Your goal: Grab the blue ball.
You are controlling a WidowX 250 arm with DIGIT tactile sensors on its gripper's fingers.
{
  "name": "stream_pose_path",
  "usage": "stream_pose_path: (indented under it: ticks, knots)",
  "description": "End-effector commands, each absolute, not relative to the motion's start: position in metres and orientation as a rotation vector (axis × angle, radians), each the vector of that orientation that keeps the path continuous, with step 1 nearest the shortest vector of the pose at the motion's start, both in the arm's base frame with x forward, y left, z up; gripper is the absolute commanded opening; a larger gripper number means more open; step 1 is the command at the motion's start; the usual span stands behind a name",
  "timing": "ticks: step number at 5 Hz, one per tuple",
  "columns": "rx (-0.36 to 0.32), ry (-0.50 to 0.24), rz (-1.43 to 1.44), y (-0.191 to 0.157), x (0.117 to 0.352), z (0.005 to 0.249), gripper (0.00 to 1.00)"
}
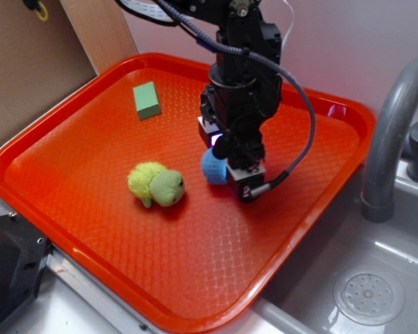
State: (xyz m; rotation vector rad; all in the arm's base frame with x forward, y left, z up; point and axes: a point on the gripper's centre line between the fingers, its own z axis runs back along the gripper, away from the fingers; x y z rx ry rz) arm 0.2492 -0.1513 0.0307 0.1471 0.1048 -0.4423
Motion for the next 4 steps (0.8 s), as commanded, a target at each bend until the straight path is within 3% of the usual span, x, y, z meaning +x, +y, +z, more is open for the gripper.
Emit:
stream_pose_path:
  ticks: [1,2,3,4]
  knots:
    - [0.027,0.004,-0.412,-0.139,0.235,0.080,0.00]
    - [-0.074,-0.049,-0.314,-0.102,0.232,0.128,0.00]
    - [-0.222,-0.054,-0.293,-0.065,0.239,0.173,0.00]
    - [-0.232,-0.096,-0.183,-0.034,0.235,0.200,0.00]
